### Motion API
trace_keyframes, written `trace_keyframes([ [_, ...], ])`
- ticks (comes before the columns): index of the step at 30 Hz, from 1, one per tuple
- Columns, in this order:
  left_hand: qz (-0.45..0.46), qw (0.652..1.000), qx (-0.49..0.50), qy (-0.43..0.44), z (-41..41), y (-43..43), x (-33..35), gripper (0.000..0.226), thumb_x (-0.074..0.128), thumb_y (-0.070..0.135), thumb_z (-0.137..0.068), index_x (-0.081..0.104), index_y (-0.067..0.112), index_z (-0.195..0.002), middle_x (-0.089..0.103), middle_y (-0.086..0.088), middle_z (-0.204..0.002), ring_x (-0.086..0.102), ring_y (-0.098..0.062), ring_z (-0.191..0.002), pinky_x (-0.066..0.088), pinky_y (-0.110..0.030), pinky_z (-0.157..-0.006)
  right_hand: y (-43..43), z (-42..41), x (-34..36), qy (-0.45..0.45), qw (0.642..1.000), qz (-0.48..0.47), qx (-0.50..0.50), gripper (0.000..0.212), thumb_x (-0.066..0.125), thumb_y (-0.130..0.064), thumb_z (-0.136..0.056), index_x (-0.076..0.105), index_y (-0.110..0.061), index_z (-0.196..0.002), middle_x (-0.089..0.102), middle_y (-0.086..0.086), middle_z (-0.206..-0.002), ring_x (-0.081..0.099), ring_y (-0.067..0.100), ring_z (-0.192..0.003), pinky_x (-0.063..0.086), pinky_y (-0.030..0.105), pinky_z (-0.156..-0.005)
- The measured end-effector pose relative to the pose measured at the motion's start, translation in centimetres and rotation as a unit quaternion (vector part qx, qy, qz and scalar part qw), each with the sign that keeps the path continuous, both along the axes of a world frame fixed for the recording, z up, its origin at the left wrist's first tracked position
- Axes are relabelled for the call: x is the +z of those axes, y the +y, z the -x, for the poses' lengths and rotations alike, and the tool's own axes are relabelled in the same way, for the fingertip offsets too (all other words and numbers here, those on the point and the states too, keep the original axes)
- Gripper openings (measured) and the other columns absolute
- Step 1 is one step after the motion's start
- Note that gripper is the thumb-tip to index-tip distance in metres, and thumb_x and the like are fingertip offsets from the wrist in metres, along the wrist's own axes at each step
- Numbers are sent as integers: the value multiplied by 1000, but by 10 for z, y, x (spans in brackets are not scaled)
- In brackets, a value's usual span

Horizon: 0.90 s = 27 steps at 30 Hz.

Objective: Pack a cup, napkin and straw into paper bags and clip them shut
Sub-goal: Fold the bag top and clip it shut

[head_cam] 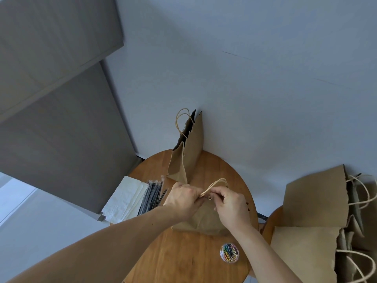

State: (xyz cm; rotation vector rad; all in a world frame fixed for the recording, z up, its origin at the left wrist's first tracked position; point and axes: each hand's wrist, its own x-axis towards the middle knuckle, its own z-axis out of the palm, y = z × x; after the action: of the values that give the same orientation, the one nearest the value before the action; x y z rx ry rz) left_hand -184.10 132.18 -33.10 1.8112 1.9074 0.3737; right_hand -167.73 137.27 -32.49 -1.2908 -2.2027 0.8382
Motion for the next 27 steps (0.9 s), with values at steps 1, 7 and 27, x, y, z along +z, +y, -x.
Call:
trace_keyframes([
  [1,1,1000,0,-1,0,0,0,25,45,34,-101,67,32,-113,69,9,-94,59,-13,-96,33,-31,-98,1,0,0,-1,1000,-8,2,13,71,-11,-89,78,-18,-98,73,-10,-80,57,-7,-57,48,6,-60],
  [7,-2,1000,5,-6,0,3,-2,21,48,31,-100,47,34,-78,46,16,-70,46,-9,-77,35,-34,-97,2,-4,-6,-24,996,-77,45,11,76,-12,-85,77,-17,-95,75,-9,-85,69,7,-73,57,18,-66],
  [27,13,998,23,-49,2,3,1,17,57,29,-92,53,34,-77,57,14,-74,59,-16,-83,46,-39,-90,-10,-13,-6,-10,991,-105,84,23,70,-24,-91,72,-21,-114,70,-11,-115,66,-2,-93,54,12,-77],
])
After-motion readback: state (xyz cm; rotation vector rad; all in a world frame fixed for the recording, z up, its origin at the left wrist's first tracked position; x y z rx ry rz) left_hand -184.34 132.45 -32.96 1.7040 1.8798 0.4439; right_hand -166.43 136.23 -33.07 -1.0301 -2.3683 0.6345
